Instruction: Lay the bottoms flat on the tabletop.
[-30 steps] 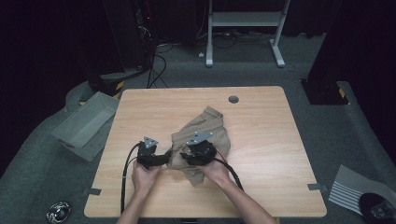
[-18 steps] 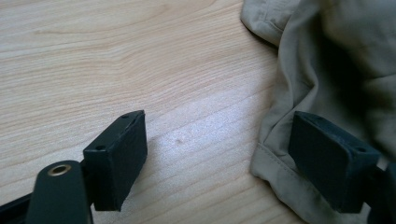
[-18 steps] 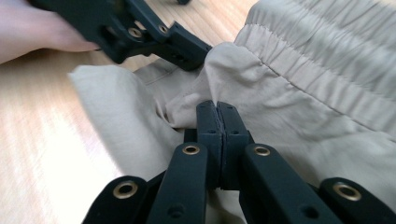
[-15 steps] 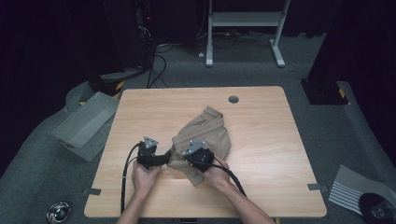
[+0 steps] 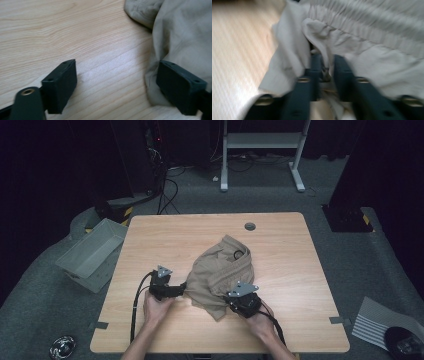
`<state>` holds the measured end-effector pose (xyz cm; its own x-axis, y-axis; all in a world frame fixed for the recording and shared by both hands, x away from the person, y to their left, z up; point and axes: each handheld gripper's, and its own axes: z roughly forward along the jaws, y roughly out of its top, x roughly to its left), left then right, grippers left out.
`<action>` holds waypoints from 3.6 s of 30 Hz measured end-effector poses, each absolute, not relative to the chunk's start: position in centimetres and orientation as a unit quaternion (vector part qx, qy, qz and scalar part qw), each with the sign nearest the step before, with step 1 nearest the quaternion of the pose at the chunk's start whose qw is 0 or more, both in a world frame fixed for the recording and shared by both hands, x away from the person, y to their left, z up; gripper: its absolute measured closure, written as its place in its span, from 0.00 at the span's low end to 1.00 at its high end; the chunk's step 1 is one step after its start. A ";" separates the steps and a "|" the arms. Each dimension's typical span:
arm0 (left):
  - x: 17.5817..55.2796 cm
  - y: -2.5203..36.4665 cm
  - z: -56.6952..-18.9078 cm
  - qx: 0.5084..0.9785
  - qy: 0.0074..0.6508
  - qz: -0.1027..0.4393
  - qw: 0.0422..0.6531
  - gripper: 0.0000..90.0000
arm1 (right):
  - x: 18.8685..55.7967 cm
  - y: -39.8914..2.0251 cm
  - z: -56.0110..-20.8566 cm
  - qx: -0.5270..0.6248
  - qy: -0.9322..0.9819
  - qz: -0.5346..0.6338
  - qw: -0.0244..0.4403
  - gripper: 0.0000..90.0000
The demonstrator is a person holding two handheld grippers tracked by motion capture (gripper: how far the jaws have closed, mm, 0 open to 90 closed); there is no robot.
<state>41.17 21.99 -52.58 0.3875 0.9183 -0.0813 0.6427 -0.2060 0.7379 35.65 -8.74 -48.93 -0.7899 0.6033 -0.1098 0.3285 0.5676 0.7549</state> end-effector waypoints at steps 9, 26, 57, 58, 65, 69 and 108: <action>44.2 18.5 -51.1 0.767 0.503 0.190 0.351 0.24 | 36.9 -5.9 -47.3 0.265 0.860 0.399 0.175 0.56; 42.2 19.2 -51.7 0.803 0.490 0.185 0.285 0.30 | 35.4 -9.2 -48.6 0.253 0.878 0.349 0.208 0.99; 46.8 17.8 -52.2 0.755 0.543 0.236 0.282 0.26 | 35.1 -12.5 -49.0 0.249 0.885 0.343 0.193 0.97; 46.8 17.8 -52.2 0.755 0.543 0.236 0.282 0.27 | 35.1 -12.5 -49.0 0.249 0.885 0.343 0.193 0.97; 46.1 18.7 -51.8 0.759 0.542 0.252 0.260 0.33 | 35.1 -14.6 -48.2 0.272 0.870 0.359 0.199 0.97; 46.0 18.7 -51.7 0.758 0.537 0.213 0.302 0.29 | 35.2 -14.8 -48.2 0.271 0.871 0.358 0.198 0.97; 45.5 20.7 -51.3 0.764 0.547 0.244 0.240 0.26 | 41.4 -24.4 -48.8 0.467 0.786 0.322 0.247 0.80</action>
